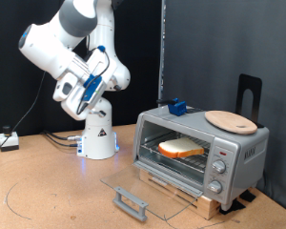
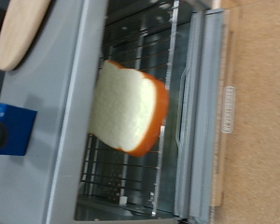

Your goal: Make a piece of toast with the oven

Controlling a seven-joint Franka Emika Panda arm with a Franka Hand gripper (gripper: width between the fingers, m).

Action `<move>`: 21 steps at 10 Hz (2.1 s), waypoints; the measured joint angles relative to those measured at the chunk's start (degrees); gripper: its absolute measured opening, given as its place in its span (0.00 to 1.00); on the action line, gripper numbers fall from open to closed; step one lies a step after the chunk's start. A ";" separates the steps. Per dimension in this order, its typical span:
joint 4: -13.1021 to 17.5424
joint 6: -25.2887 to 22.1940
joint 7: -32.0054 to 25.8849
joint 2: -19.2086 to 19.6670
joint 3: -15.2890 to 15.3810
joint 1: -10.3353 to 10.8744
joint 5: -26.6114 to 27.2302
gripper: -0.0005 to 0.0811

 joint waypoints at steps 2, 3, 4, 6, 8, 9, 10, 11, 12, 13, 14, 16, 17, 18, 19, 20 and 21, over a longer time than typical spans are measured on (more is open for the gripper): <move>2.28 -0.07 -0.29 3.18 -1.89 -1.16 -1.27 0.99; 3.78 -0.52 -1.30 5.08 -2.82 -1.43 -2.00 0.99; 5.54 -1.34 -2.42 7.19 -3.72 -1.65 -2.57 0.99; 9.57 -3.73 -3.38 12.02 -5.31 -2.13 -3.20 0.99; 11.65 -3.52 -5.25 14.97 -5.64 -2.25 -3.50 0.99; 11.55 -3.53 -5.20 14.97 -5.64 -2.25 -3.49 0.99; 11.40 -3.75 -4.24 15.34 -5.59 -2.25 -4.03 0.99; 11.33 -3.76 -2.61 16.78 -5.54 -2.24 -4.09 0.99; 11.44 -3.81 -1.58 19.09 -5.54 -2.24 -3.77 0.99; 11.71 -3.77 -1.70 21.62 -5.53 -2.23 -3.55 0.99; 11.87 -2.96 -2.11 23.90 -5.47 -2.22 -3.56 0.99; 12.47 0.59 -1.64 27.81 -4.87 -2.01 -3.92 0.99; 12.46 0.36 -1.80 27.79 -4.87 -2.05 -3.79 0.99; 12.63 -1.92 -4.59 27.84 -5.07 -2.38 -3.81 0.99; 12.68 -3.62 -8.07 28.02 -5.43 -3.14 -3.18 0.99; 12.64 -4.48 -10.54 28.68 -5.61 -3.85 -2.60 0.99; 12.62 -4.81 -12.34 29.85 -5.61 -4.14 -1.95 0.99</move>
